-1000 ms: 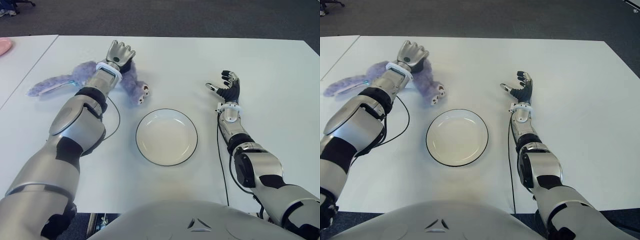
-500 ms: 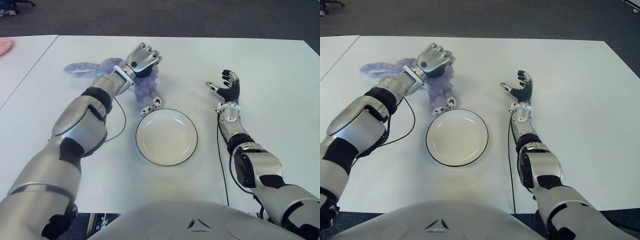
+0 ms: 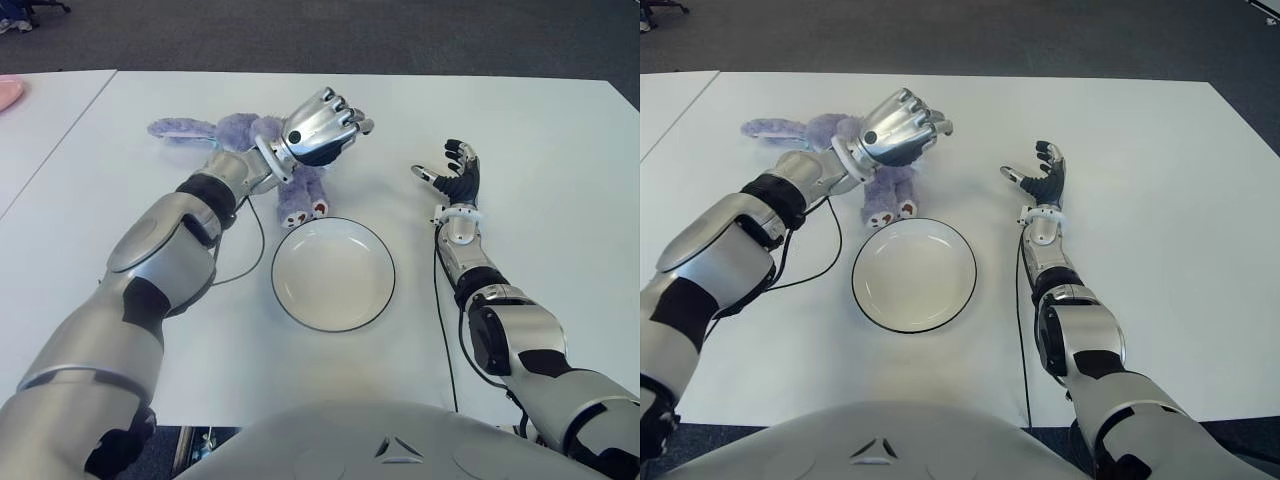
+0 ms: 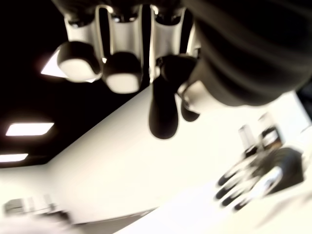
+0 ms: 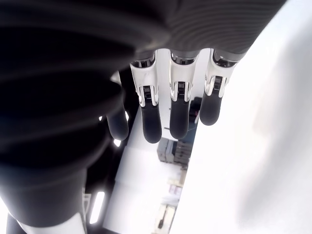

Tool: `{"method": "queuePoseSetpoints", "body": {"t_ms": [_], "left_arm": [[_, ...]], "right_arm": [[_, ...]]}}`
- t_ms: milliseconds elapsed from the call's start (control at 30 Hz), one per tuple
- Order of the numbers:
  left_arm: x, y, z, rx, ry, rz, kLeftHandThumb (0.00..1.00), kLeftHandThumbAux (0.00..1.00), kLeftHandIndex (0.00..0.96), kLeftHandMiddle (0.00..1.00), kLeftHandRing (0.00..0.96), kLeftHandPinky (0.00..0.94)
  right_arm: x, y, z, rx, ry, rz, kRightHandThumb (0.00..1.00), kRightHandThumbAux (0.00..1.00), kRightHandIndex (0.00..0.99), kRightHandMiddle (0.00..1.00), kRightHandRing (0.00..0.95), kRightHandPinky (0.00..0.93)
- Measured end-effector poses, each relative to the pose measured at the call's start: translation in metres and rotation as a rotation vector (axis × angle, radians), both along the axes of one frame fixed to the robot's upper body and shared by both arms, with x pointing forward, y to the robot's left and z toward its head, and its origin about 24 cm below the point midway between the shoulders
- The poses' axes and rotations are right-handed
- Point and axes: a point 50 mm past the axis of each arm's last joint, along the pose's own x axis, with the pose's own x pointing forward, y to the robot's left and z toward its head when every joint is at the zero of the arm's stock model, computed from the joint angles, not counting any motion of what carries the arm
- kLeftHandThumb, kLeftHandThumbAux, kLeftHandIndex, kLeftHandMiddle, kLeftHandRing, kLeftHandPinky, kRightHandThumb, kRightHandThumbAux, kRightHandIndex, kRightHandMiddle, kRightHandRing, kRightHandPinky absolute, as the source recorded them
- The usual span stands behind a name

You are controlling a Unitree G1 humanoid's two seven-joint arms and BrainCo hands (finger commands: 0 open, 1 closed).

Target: Put the doll into the plate.

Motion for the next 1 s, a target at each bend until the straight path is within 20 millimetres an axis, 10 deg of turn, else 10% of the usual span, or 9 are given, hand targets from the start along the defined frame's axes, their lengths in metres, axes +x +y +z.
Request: {"method": "queuePoseSetpoints", "body": {"t_ms": [1000], "left_arm": [[-0.014, -0.003, -0.006, -0.083, -0.045, -0.088, 0.722, 0.701, 0.442, 0.851, 0.842, 0.846]], "right_arm": [[0.0, 0.001, 0.0, -0.006, 0.001, 0.001, 0.0, 0.881, 0.204, 0.215, 0.186, 0.194]]}}
